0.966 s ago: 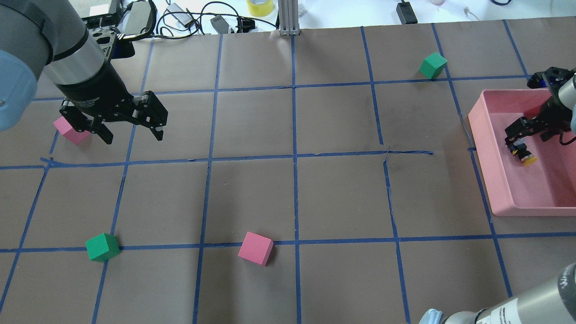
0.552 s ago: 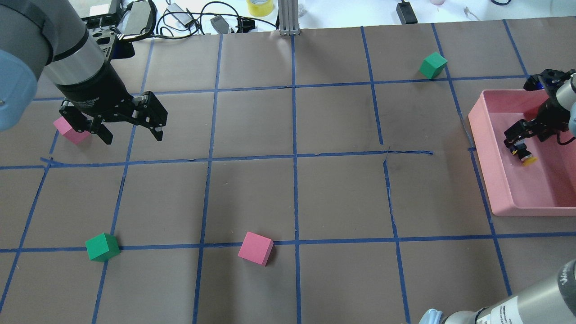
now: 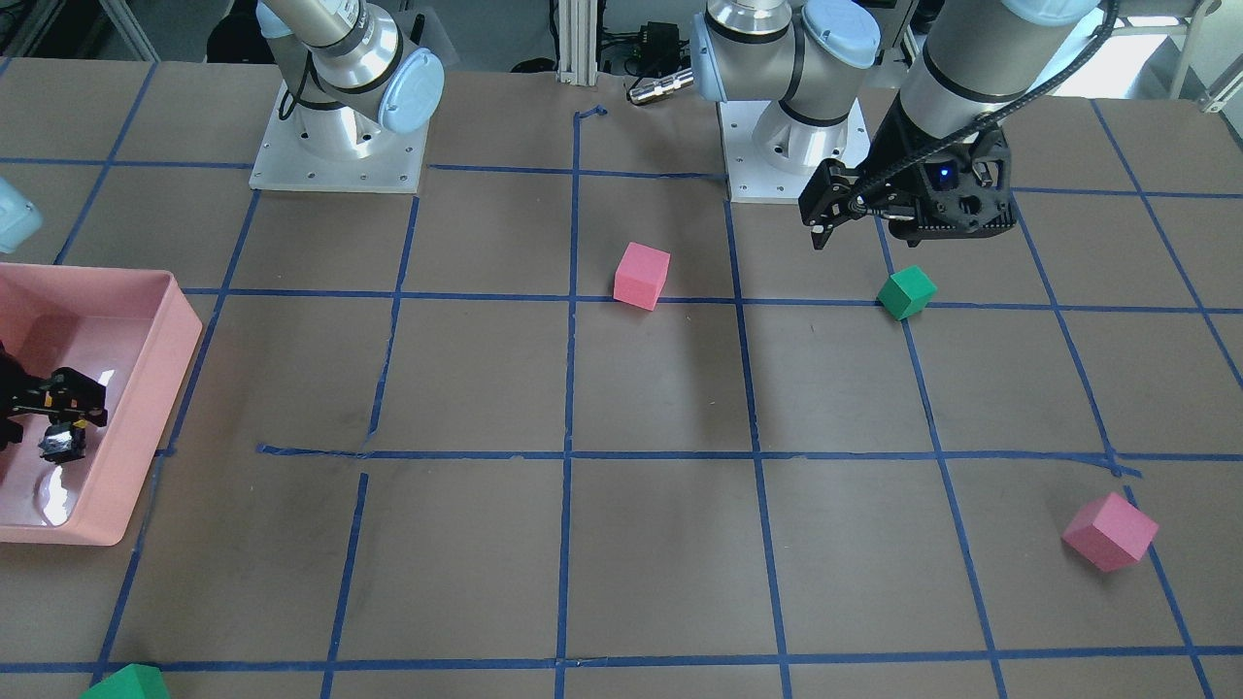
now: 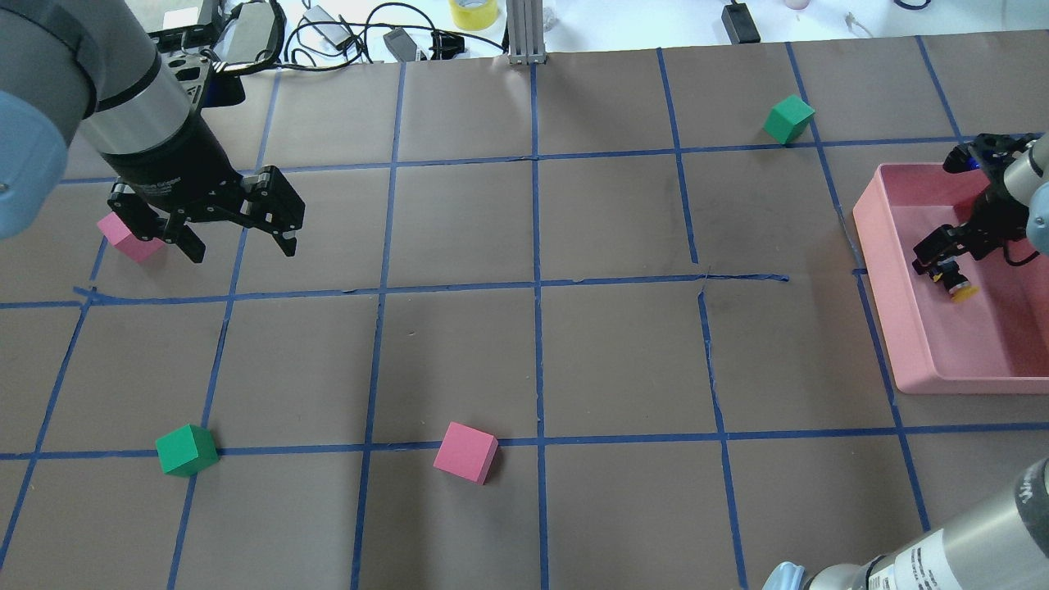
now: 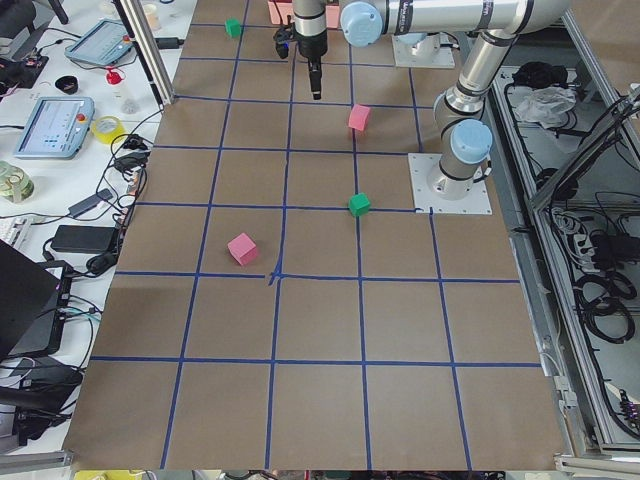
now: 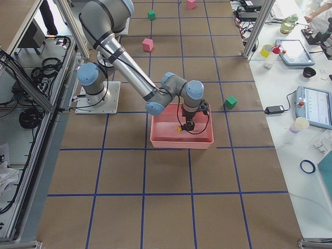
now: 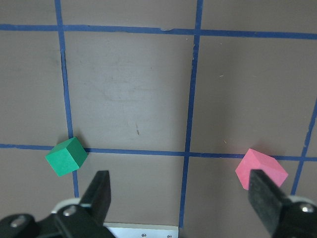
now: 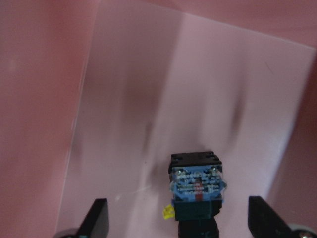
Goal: Align button upright
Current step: 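Lower the right gripper into the bin and grasp the button's black body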
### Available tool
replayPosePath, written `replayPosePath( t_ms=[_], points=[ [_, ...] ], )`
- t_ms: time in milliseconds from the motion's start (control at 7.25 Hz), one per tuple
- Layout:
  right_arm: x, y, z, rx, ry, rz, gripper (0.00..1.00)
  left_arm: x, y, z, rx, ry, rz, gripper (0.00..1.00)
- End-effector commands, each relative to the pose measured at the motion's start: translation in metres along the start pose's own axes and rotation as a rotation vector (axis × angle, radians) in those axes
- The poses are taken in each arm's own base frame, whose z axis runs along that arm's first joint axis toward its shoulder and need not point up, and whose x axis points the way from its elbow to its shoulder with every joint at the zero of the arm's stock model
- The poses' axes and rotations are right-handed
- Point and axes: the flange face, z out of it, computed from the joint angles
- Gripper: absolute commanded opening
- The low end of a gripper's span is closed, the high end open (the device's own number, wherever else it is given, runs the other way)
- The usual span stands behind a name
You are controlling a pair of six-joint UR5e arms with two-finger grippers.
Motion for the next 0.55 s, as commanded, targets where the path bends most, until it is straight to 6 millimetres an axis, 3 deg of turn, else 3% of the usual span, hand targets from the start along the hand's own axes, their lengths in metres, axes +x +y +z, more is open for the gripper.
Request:
replayPosePath(
  t_ms=[0, 138, 414],
  points=[
    [-0.0002, 0.0000, 0.0077, -0.007, -0.010, -0.002, 0.99, 0.0000, 0.0004, -0.0005, 0.001, 0.001, 0.000, 1.00],
    [0.0005, -0.0009, 0.0073, -0.005, -0.010, -0.002, 0.97, -0.0001, 0.0004, -0.0005, 0.001, -0.001, 0.002, 1.00],
    [-0.0018, 0.0014, 0.0140, -0.018, -0.022, -0.004, 0.64, -0.0001, 0.0000, 0.0004, -0.002, -0.001, 0.002, 1.00]
  ],
)
